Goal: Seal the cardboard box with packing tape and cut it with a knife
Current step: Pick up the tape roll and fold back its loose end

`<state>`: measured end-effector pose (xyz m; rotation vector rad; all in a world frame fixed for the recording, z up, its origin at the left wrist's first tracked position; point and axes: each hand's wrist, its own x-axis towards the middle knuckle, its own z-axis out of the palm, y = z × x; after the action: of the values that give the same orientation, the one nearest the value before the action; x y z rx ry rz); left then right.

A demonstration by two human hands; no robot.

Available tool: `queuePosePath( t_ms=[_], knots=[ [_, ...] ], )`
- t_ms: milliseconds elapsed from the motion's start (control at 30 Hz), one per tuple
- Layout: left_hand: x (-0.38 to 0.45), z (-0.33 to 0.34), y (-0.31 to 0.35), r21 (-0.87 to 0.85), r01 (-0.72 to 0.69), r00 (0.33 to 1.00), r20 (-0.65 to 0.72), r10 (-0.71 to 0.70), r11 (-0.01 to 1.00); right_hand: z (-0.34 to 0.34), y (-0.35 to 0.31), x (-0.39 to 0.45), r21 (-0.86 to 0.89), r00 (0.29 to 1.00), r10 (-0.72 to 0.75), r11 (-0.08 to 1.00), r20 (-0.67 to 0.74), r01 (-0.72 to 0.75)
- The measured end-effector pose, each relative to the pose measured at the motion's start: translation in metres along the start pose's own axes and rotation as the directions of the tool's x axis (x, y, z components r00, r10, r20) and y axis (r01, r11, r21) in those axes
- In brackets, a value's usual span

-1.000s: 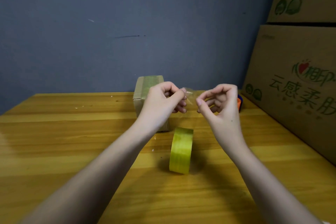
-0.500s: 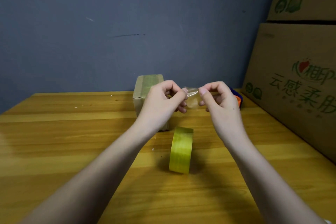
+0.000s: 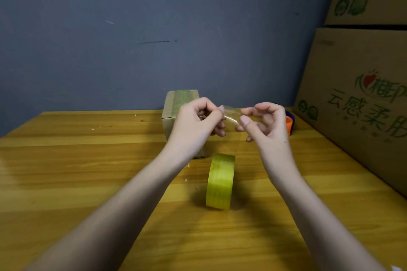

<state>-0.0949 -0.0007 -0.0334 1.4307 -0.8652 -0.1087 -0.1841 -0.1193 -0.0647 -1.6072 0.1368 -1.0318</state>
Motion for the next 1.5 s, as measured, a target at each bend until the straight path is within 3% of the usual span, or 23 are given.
queuePosePath(
  t_ms=[133, 400, 667, 800, 1100, 1500],
  knots=[
    [0.0004, -0.0005, -0.0005, 0.006, 0.0, 1.0, -0.003, 0.0, 1.0, 0.0014, -0.0056, -0.0007, 0.106, 1.0, -0.018, 0.994, 0.017, 0.016],
    [0.0012, 0.0008, 0.0005, 0.007, 0.047, 0.998, -0.029, -0.047, 0.999, -0.0018, -0.0064, -0.0018, -0.247, 0.957, -0.278, 0.925, 0.076, 0.289],
    [0.0008, 0.0007, 0.0039, -0.004, 0.087, 0.995, -0.039, -0.087, 0.996, -0.0053, -0.0015, -0.0032, -0.228, 0.923, -0.334, 0.9, 0.19, 0.372],
    [0.0004, 0.0, 0.0054, -0.006, 0.102, 0.994, -0.031, -0.102, 0.995, -0.0061, -0.0006, -0.0032, -0.226, 0.925, -0.32, 0.904, 0.203, 0.363],
    [-0.0016, -0.0006, 0.0051, 0.073, 0.102, 0.994, -0.035, -0.1, 0.992, 0.0024, -0.0057, -0.0042, -0.272, 0.966, -0.254, 0.927, 0.045, 0.257],
    [-0.0054, 0.0009, 0.0039, 0.168, 0.146, 0.986, -0.103, -0.13, 0.975, 0.0034, -0.0068, -0.0045, -0.376, 0.956, -0.293, 0.885, 0.009, 0.275]
  ],
)
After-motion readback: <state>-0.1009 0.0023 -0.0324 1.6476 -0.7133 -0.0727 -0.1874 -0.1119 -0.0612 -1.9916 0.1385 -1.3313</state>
